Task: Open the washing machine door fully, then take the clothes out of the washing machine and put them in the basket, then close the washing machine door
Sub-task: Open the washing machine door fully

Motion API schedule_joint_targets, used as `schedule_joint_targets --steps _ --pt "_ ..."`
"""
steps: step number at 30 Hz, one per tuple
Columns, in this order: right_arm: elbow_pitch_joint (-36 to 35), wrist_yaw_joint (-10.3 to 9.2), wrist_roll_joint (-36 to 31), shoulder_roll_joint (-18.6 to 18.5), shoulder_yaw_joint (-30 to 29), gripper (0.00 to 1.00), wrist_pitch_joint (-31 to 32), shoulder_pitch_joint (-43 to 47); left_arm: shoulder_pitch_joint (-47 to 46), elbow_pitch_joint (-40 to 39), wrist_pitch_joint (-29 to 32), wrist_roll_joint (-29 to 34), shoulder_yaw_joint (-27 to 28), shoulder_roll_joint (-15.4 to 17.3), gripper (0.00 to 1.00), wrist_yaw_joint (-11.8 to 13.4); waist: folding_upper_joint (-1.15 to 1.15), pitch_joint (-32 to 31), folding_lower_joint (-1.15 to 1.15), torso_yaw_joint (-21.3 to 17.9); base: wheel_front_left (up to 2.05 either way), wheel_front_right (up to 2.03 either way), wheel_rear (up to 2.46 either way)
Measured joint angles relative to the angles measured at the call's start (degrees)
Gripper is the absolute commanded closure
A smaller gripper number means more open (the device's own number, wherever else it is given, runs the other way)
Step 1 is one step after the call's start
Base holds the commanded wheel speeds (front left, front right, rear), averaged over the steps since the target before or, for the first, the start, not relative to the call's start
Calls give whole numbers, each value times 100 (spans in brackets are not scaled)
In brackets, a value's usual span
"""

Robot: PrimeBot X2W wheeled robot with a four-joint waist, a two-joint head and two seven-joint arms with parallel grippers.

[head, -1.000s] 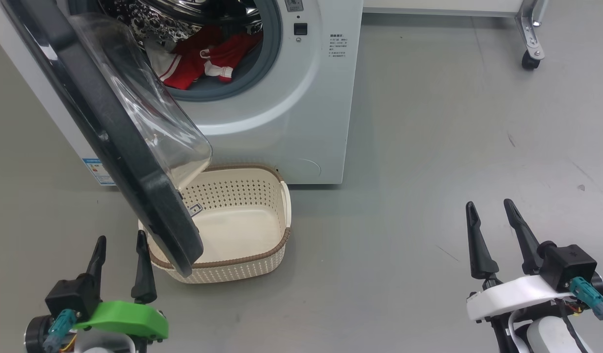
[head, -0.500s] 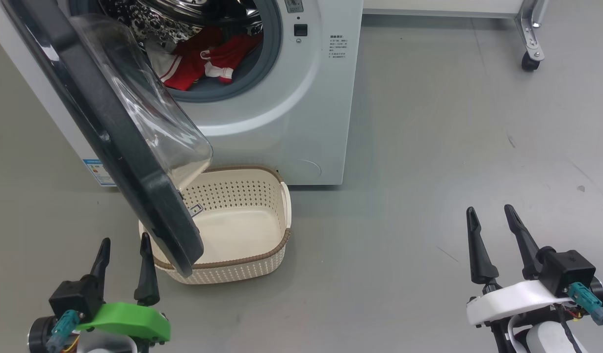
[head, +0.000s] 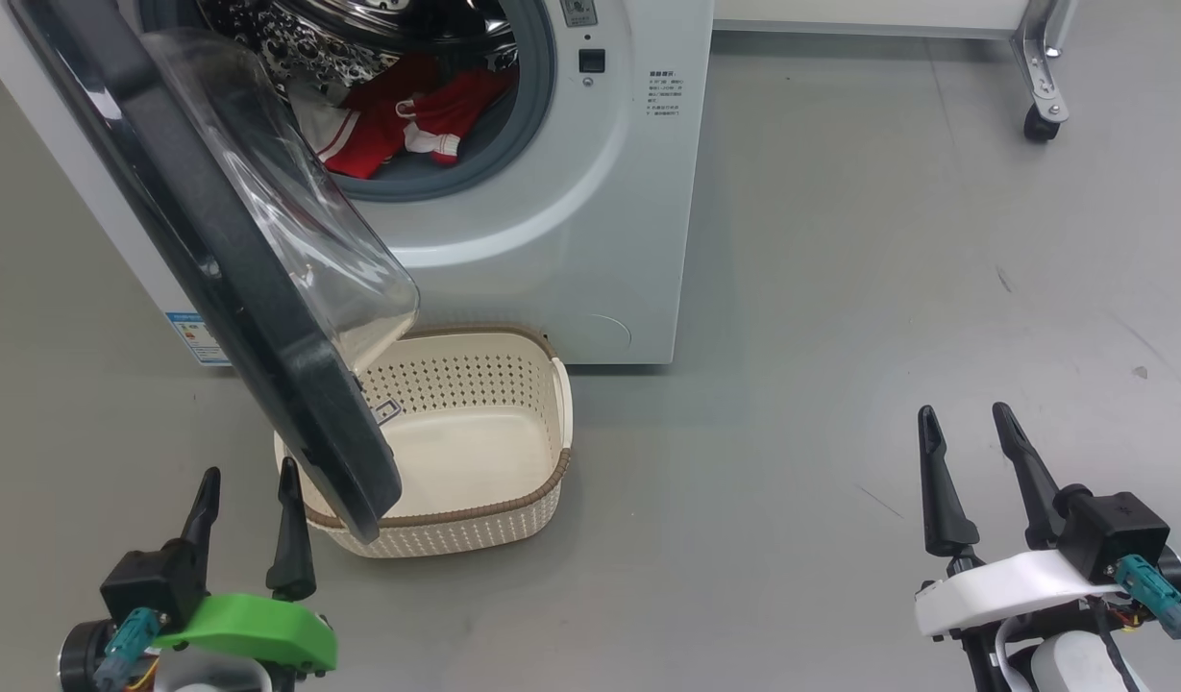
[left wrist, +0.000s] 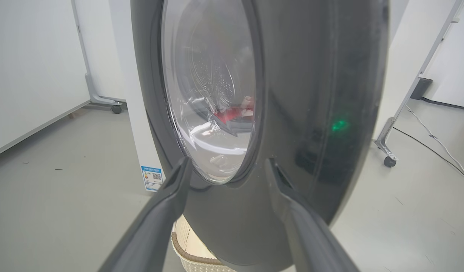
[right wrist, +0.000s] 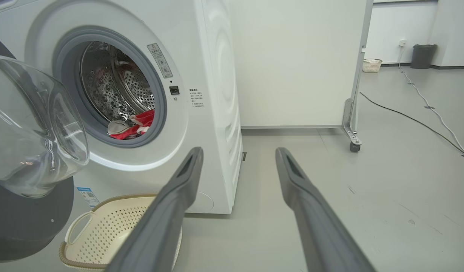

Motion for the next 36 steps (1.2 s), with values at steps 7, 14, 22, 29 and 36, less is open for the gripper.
schedule_joint_targets --steps 7,14,22,29,36 --pt "10 38 -42 73 -115 0 0 1 -1 -5 0 0 4 0 0 0 0 9 0 1 0 0 0" --pt "38 120 -98 133 -159 0 0 3 0 62 0 -9 -97 -1 100 -55 0 13 0 -4 0 0 0" --pt "54 174 -199 211 -181 0 0 3 -1 58 1 -7 -98 -2 100 -67 0 7 0 -11 0 0 0" --pt "75 222 -250 281 -260 0 0 4 -14 -258 1 2 171 -8 100 -107 0 -6 0 -19 0 0 0" --pt "105 272 -297 312 -324 0 0 15 -281 -724 0 76 386 -11 100 -121 0 -64 0 18 0 0 0"
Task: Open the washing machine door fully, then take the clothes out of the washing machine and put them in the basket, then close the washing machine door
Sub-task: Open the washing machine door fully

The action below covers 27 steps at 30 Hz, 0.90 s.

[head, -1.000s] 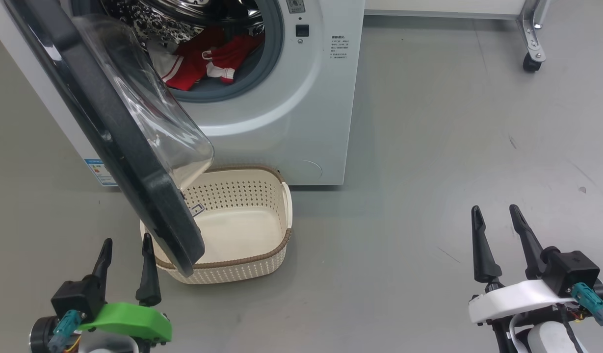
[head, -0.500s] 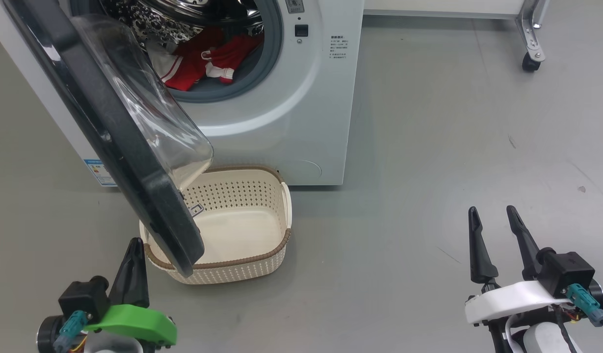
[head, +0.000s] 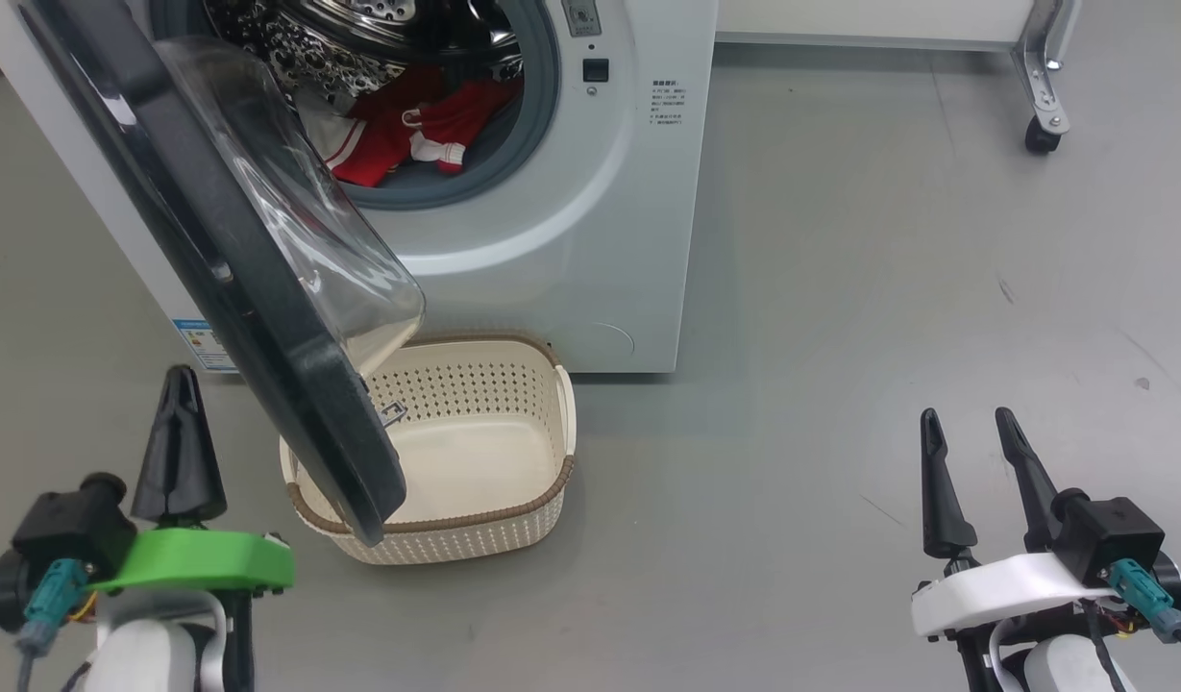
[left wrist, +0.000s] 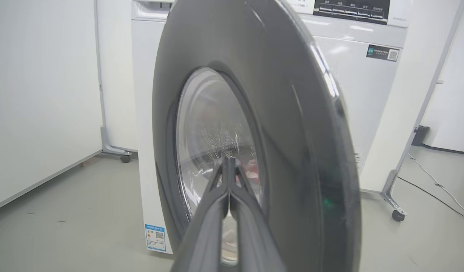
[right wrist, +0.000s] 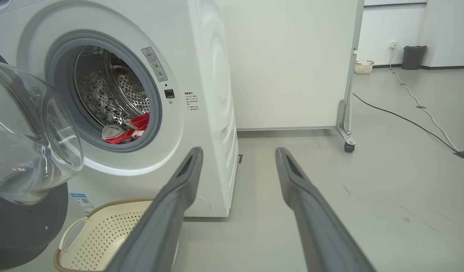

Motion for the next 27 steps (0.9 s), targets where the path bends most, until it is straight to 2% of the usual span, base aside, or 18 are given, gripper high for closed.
schedule_joint_targets --steps 15,20,27 --pt "138 155 -123 126 27 0 0 19 -686 -1147 -33 196 348 225 100 -80 0 -188 0 -18 0 0 0" --pt "101 168 -153 145 -22 0 0 38 -939 -1536 -33 367 154 244 100 -179 0 -232 0 -66 0 0 0" --pt "113 205 -198 170 -43 0 0 104 -1044 -1812 30 435 -188 226 100 -188 0 -257 0 -99 0 0 0"
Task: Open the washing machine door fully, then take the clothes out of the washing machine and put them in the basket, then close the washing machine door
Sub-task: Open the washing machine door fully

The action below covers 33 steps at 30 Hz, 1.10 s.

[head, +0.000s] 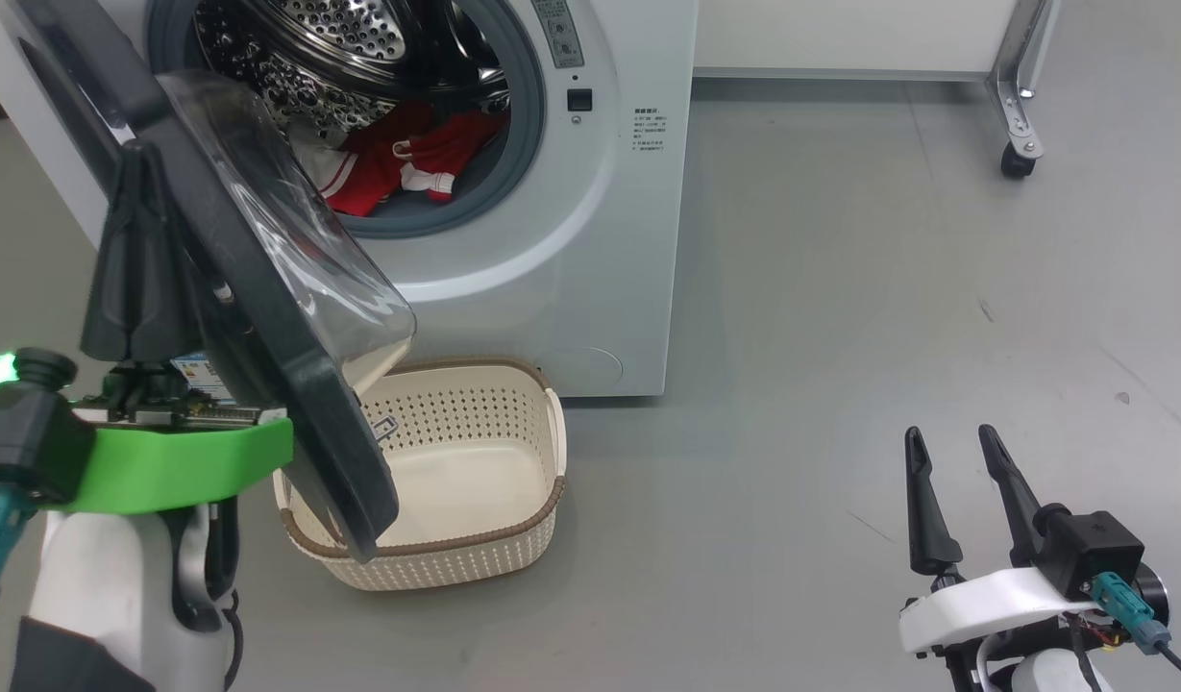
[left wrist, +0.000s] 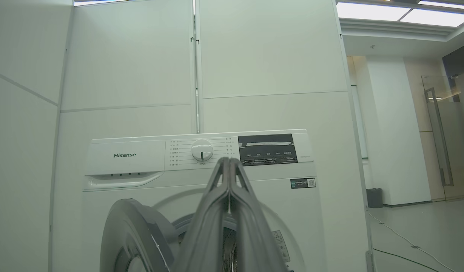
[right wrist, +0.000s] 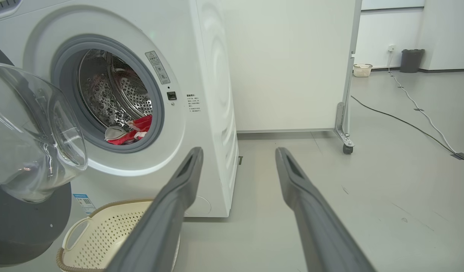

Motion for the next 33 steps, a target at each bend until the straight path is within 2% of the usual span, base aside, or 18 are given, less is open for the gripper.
schedule_joint_targets --steps 7,14,17,26,33 --pt "11 48 -57 44 1 0 0 2 8 -27 377 171 -566 -15 100 -100 0 -11 0 -39 0 0 0" --pt "13 91 -108 92 -23 0 0 2 365 368 946 185 -1073 -56 100 -155 0 5 0 -104 0 0 0" --pt "12 97 -108 104 -36 0 0 2 610 611 1238 -219 -1232 -145 100 -200 0 22 0 -137 0 0 0" --pt "15 147 -153 143 -48 0 0 -3 825 953 1636 -439 -1270 -153 100 -192 0 141 0 -304 0 0 0" --pt "15 148 -152 185 -101 0 0 -9 835 1190 1767 -517 -1194 -155 100 -65 0 247 0 -420 0 0 0"
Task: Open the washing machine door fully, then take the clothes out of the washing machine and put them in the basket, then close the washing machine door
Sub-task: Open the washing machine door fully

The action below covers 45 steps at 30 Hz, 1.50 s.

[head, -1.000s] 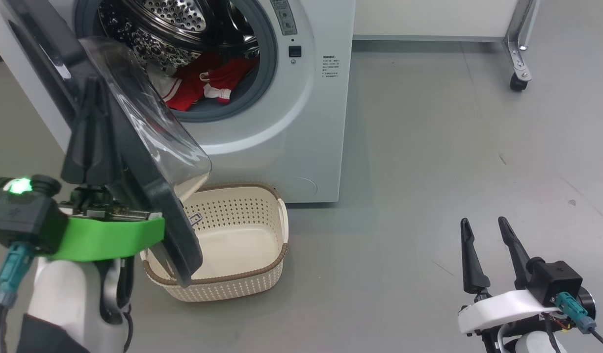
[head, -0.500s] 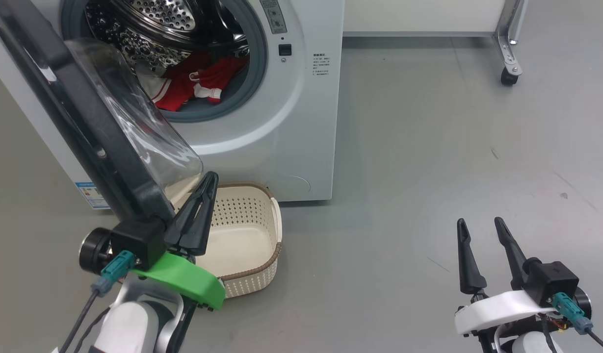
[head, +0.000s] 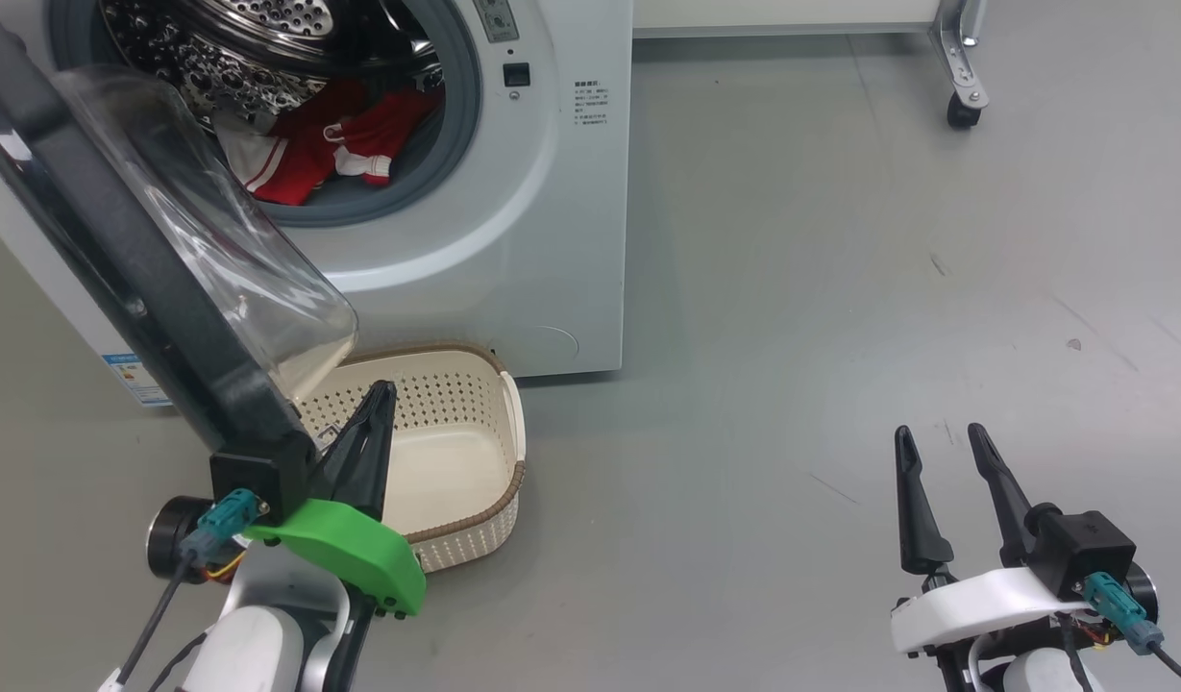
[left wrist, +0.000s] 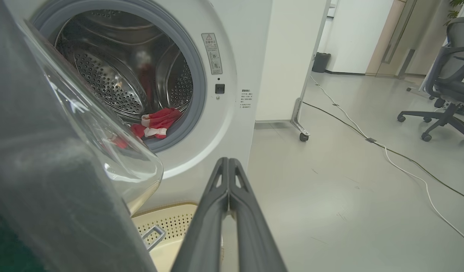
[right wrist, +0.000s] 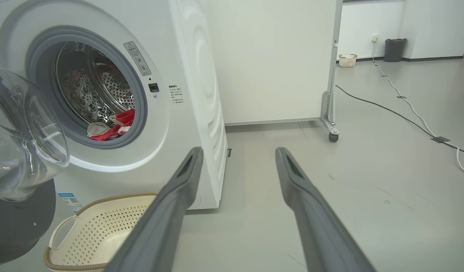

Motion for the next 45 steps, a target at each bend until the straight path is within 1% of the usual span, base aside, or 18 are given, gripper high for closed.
schedule_joint_targets --steps 6,13,15,31,40,42,45 --pt "0 0 0 8 -99 0 0 0 16 271 98 8 104 -2 100 183 0 47 0 -46 0 0 0" --pt "5 2 0 29 -127 0 0 0 19 428 102 -24 169 -4 100 248 0 59 0 -48 0 0 0" --pt "9 30 0 33 -131 0 0 0 19 476 101 -76 179 -7 100 275 0 59 0 -42 0 0 0" --pt "22 59 -16 65 -221 0 0 1 15 633 36 -94 255 -13 100 333 0 68 0 39 0 0 0" --pt "5 62 -52 79 -313 0 0 1 -11 694 -33 -96 255 -25 100 334 0 147 0 215 0 0 0" --pt "5 101 -52 79 -322 0 0 1 -21 705 -64 -97 233 -37 100 334 0 159 0 268 0 0 0" --pt "4 102 -59 81 -342 0 0 1 -49 736 -85 -103 181 -51 100 334 0 171 0 364 0 0 0"
